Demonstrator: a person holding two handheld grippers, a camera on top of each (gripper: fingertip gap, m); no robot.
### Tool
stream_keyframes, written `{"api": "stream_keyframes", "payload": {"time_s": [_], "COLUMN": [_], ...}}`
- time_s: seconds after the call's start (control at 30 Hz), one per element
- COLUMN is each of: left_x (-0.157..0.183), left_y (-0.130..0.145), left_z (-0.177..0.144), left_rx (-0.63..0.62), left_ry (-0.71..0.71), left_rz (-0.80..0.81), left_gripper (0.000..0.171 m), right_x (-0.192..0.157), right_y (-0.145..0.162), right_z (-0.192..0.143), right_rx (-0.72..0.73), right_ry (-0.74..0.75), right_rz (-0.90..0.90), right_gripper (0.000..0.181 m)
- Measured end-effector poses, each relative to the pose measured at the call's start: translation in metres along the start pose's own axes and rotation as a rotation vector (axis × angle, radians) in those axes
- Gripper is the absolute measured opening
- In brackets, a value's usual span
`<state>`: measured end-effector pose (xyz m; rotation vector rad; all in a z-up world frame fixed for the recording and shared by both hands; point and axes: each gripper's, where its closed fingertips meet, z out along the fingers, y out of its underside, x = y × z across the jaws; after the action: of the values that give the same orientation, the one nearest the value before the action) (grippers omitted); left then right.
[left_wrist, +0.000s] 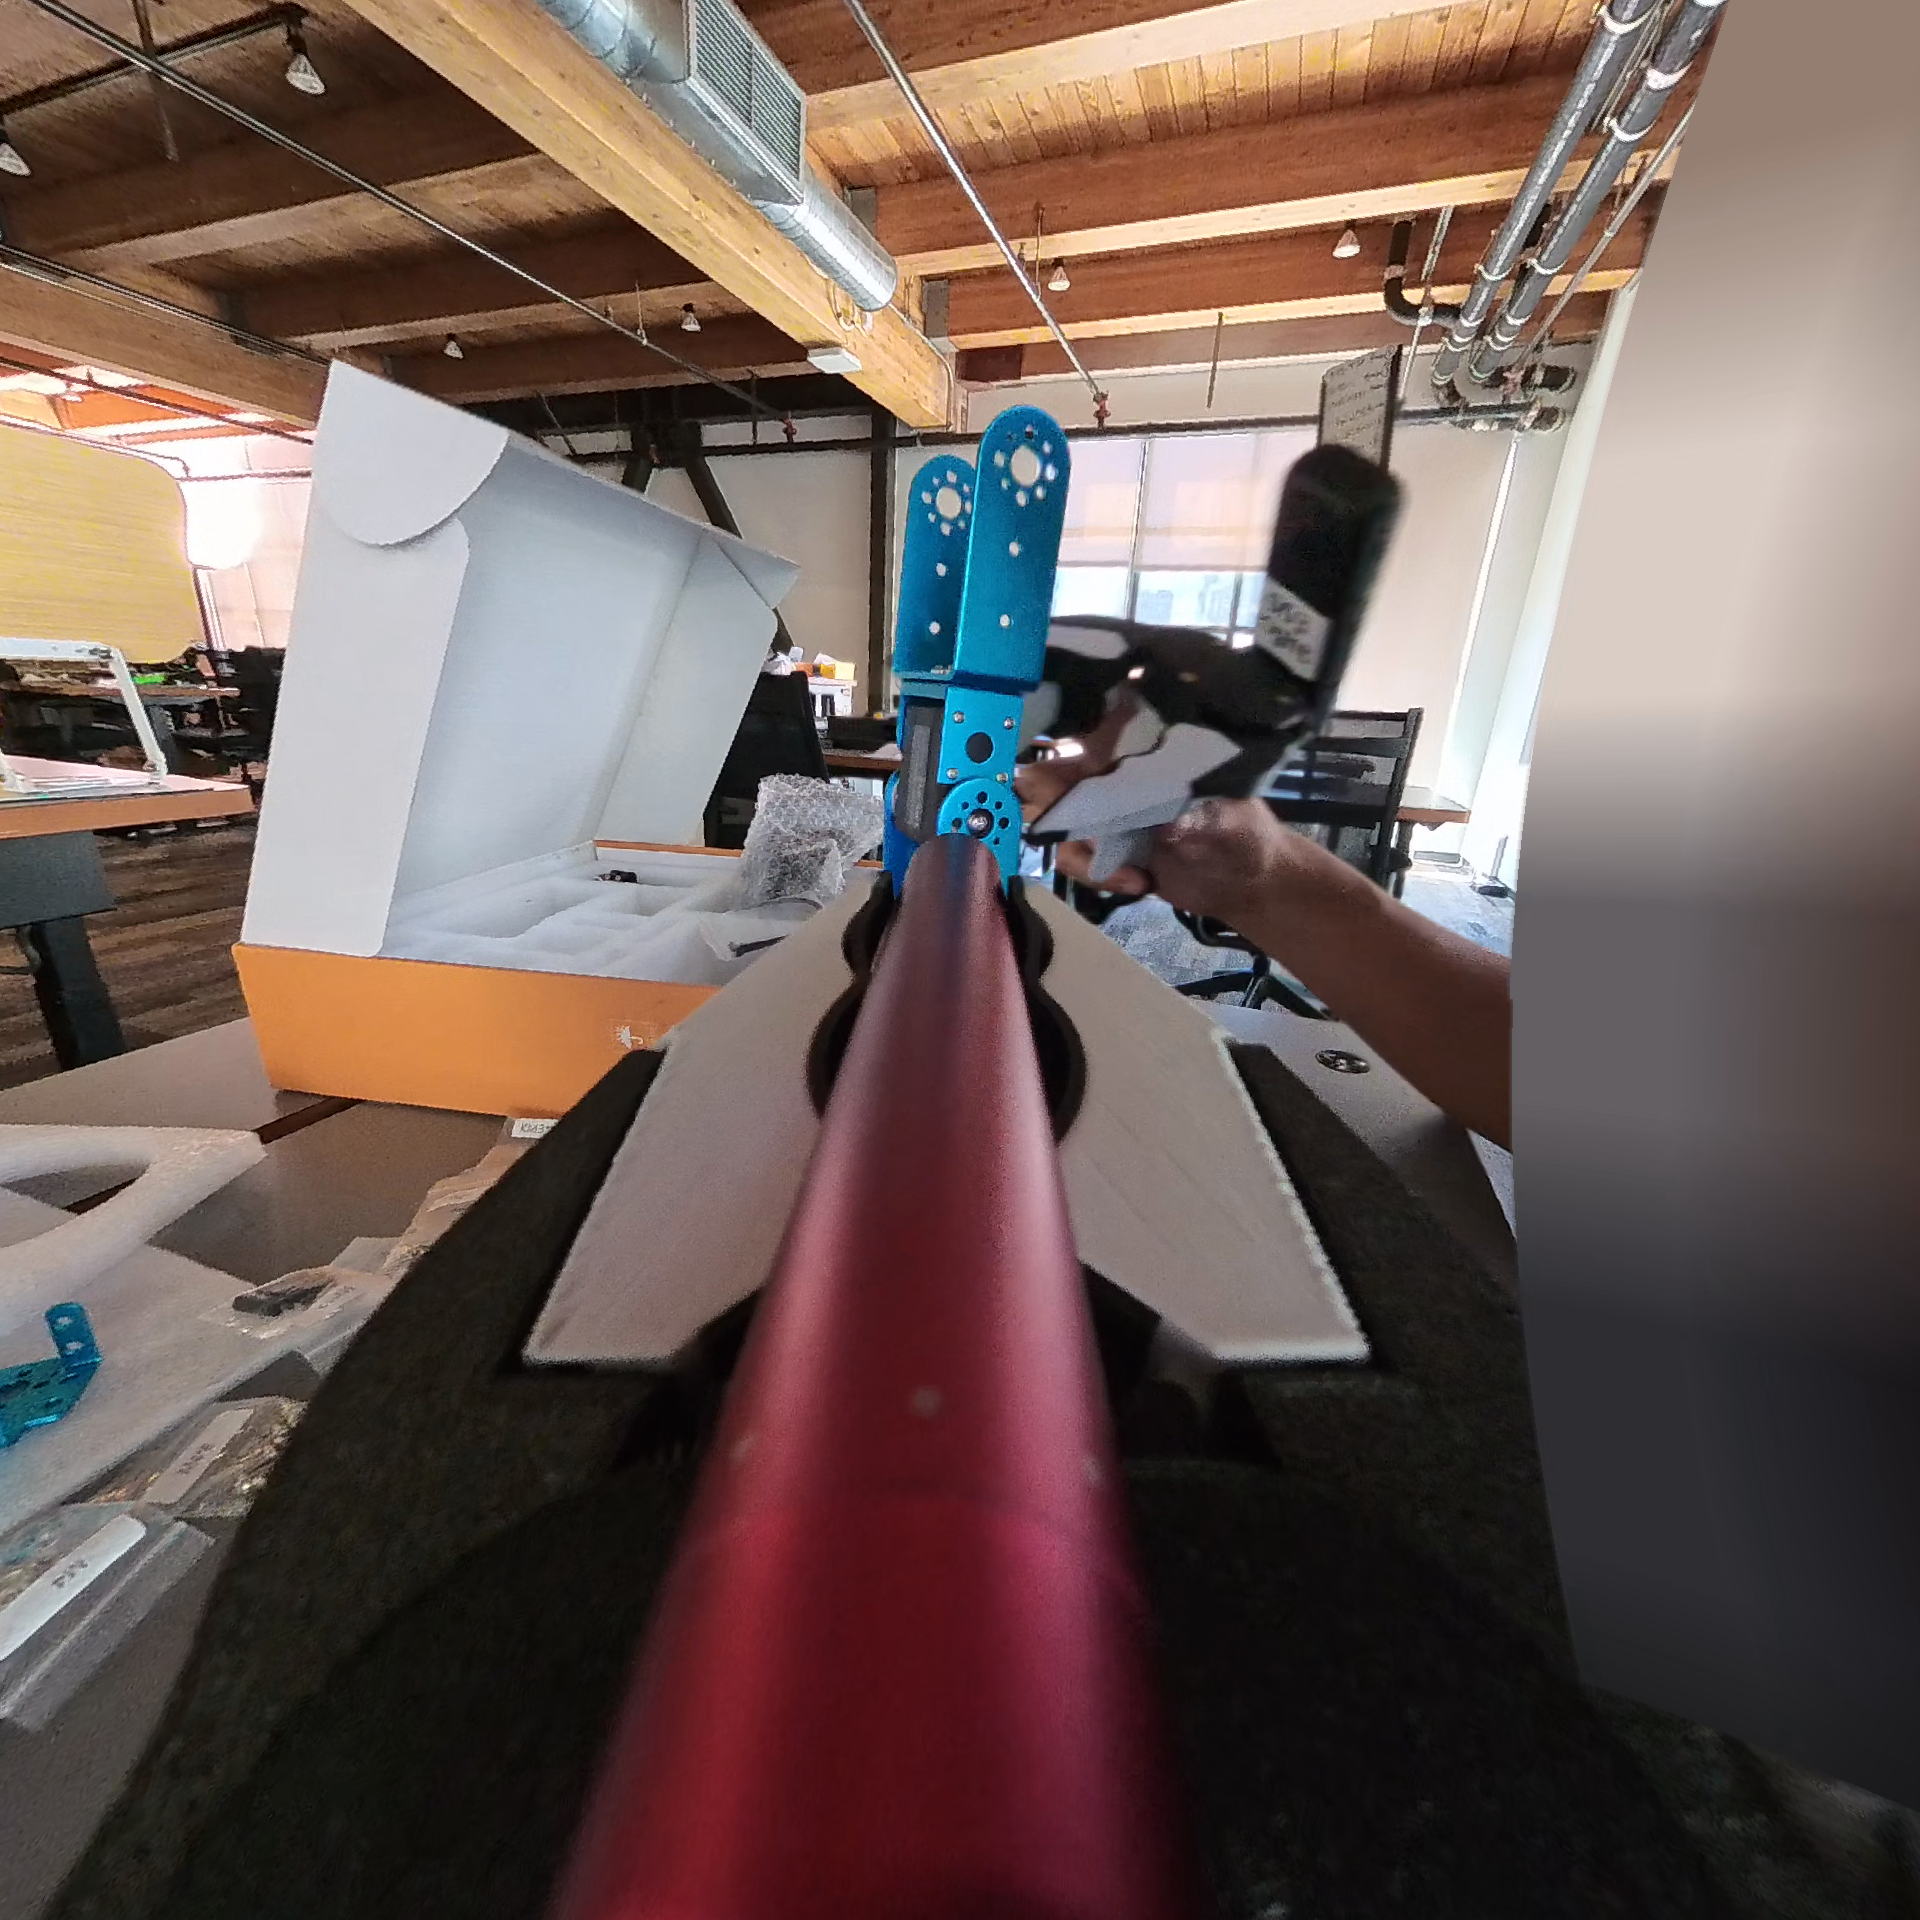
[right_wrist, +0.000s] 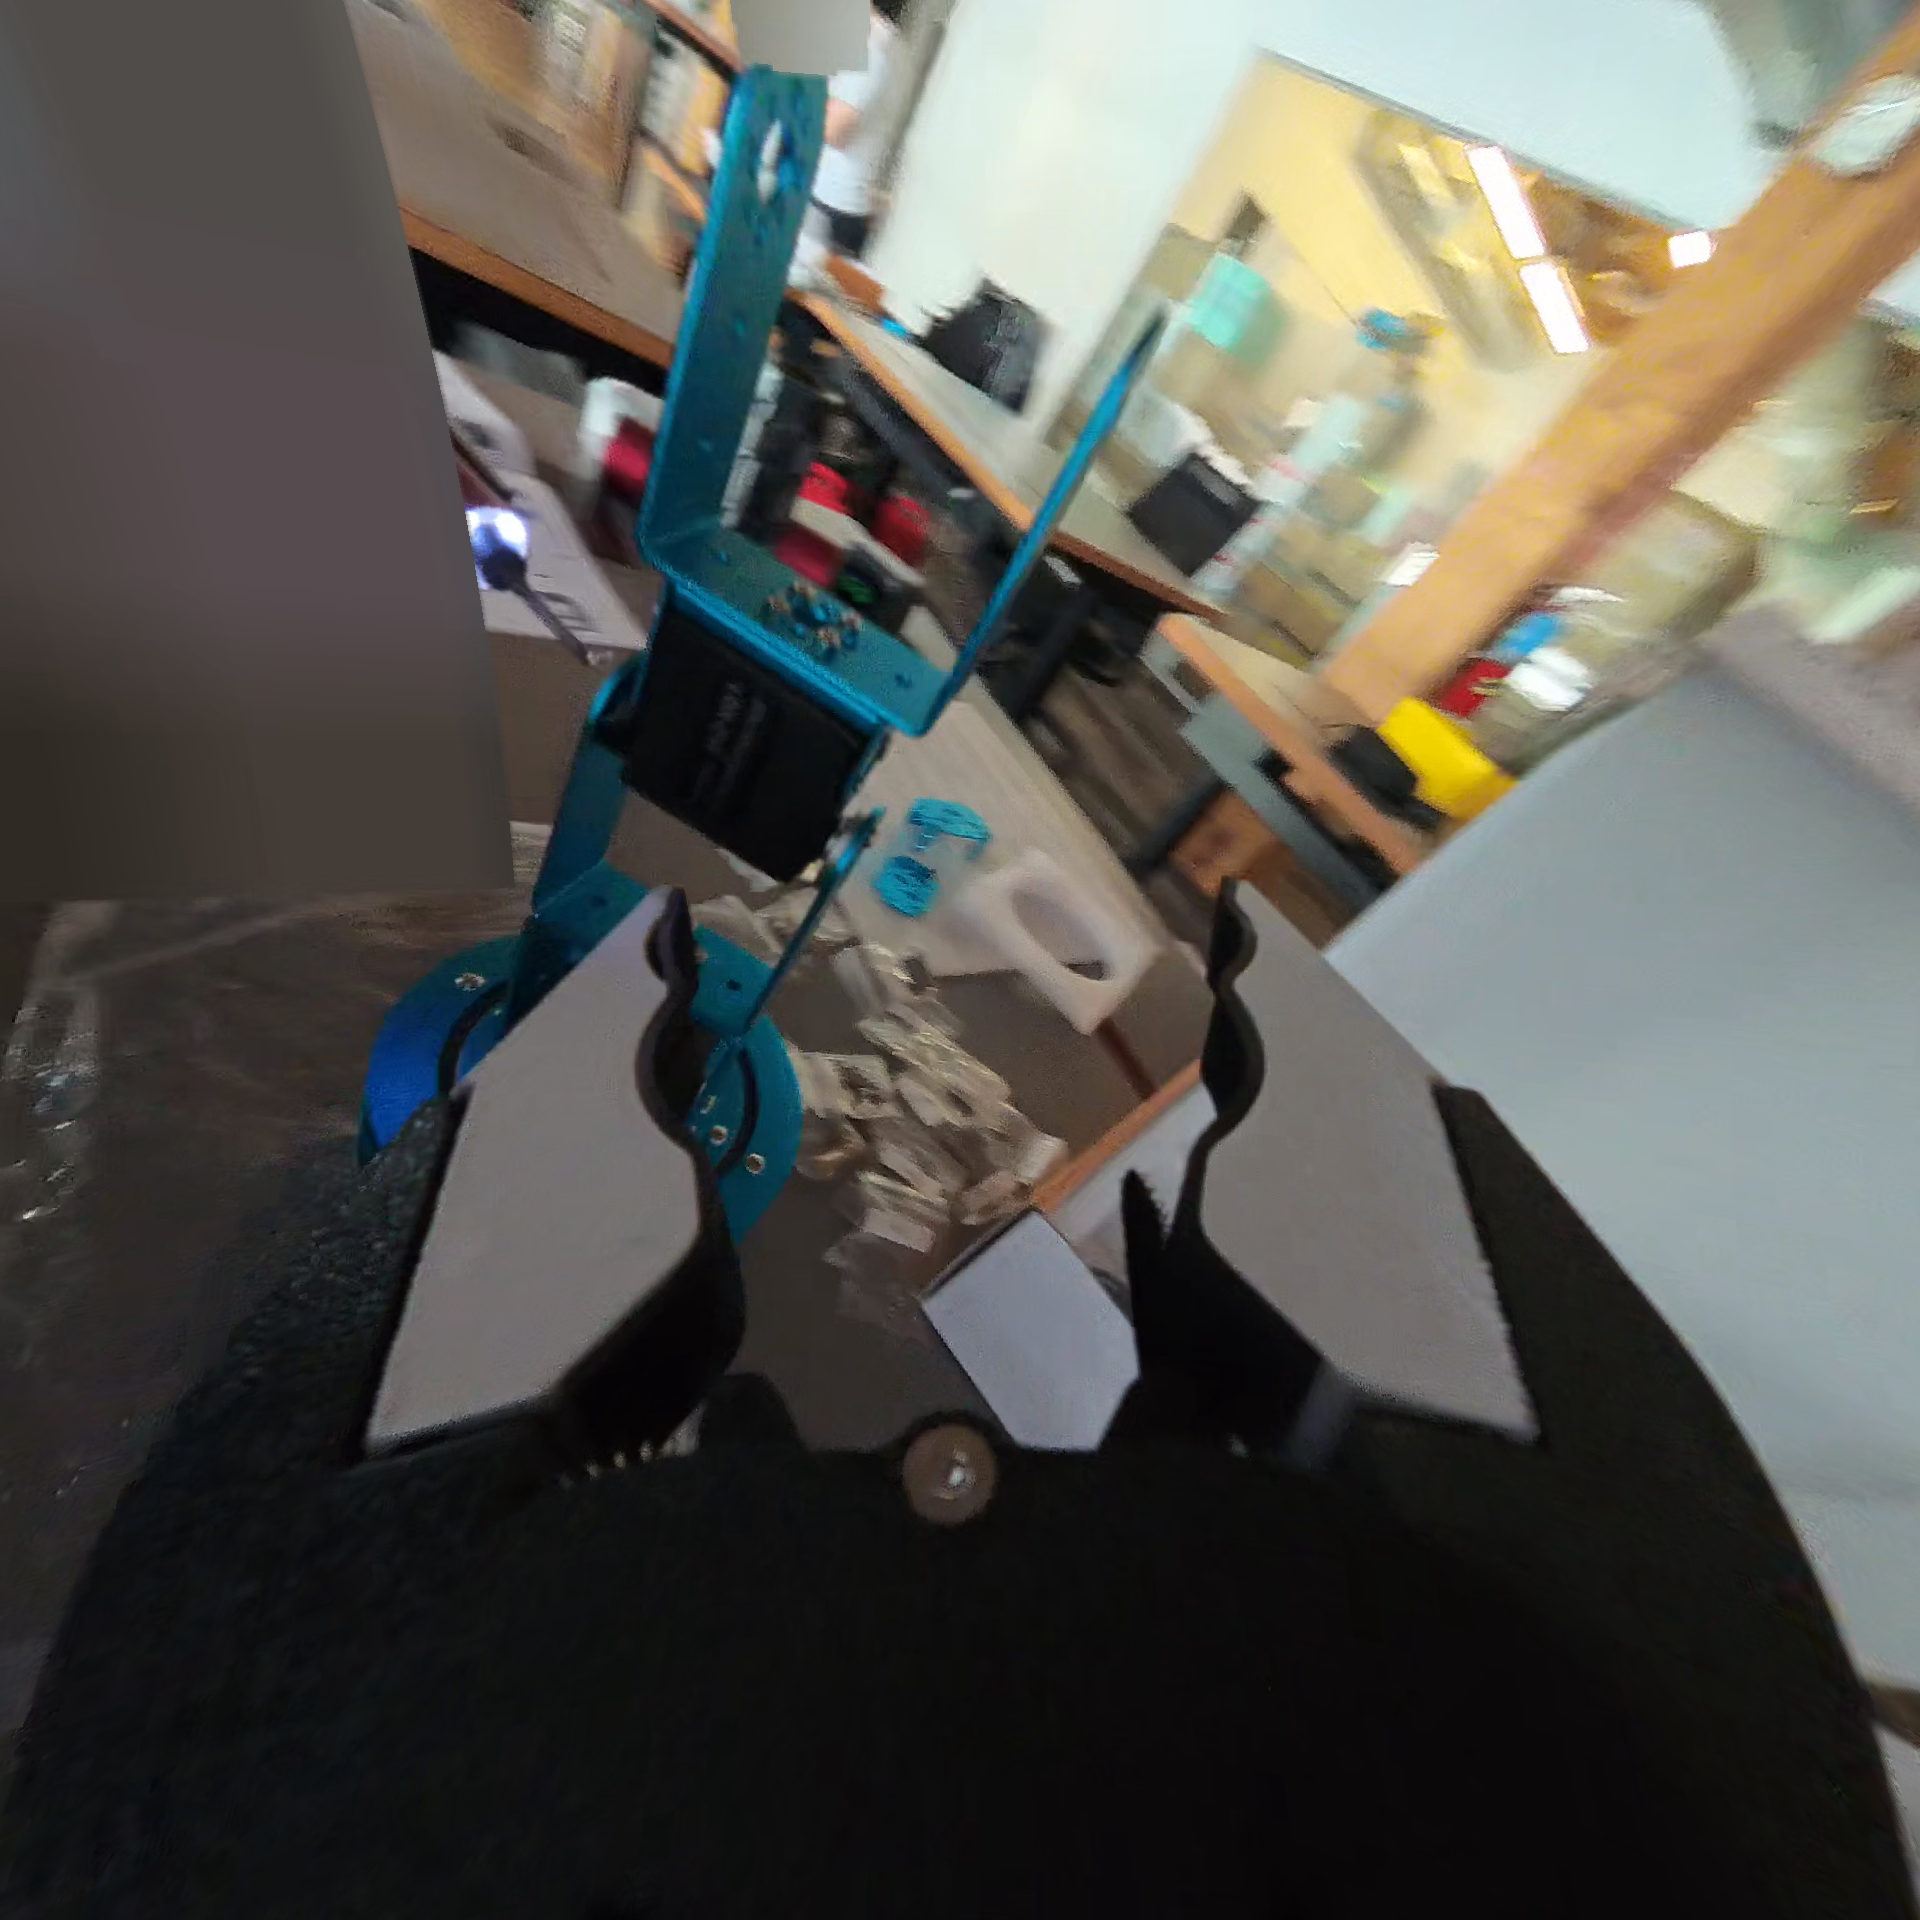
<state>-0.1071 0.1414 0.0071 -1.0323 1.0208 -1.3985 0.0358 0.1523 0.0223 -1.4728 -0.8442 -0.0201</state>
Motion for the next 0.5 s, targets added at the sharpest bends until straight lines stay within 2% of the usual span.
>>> {"api": "stream_keyframes", "payload": {"time_s": [0.03,0.1,0.13,0.2,0.23,0.33,0.47,0.5], "left_x": [0.000,-0.001,0.000,0.000,0.001,0.004,0.006,0.006], "left_y": [0.000,0.000,0.001,0.000,-0.001,-0.003,-0.007,-0.008], "left_z": [0.000,0.001,0.001,0.001,0.001,0.000,-0.001,-0.002], "left_rx": [0.001,0.006,0.006,0.013,0.017,0.023,0.039,0.042], "left_ry": [-0.002,-0.001,0.007,0.013,0.014,0.018,0.027,0.029], "left_rz": [-0.005,-0.015,-0.026,-0.042,-0.041,-0.015,-0.022,-0.026], "left_gripper": [0.021,0.021,0.022,0.022,0.021,0.022,0.022,0.022], "right_x": [-0.003,-0.011,-0.034,-0.067,-0.077,-0.086,-0.088,-0.084], "right_y": [-0.006,-0.008,-0.014,-0.021,-0.019,-0.012,-0.009,-0.009], "right_z": [-0.006,-0.014,-0.013,-0.008,-0.002,0.011,0.017,0.017], "right_rx": [-0.005,-0.036,0.007,0.096,0.103,0.167,0.363,0.411], "right_ry": [0.054,0.205,0.158,0.121,0.107,0.031,-0.209,-0.246], "right_rz": [-0.009,0.084,0.146,0.280,0.339,0.564,0.936,1.007], "right_gripper": [0.097,0.095,0.096,0.071,0.073,0.078,0.080,0.073]}}
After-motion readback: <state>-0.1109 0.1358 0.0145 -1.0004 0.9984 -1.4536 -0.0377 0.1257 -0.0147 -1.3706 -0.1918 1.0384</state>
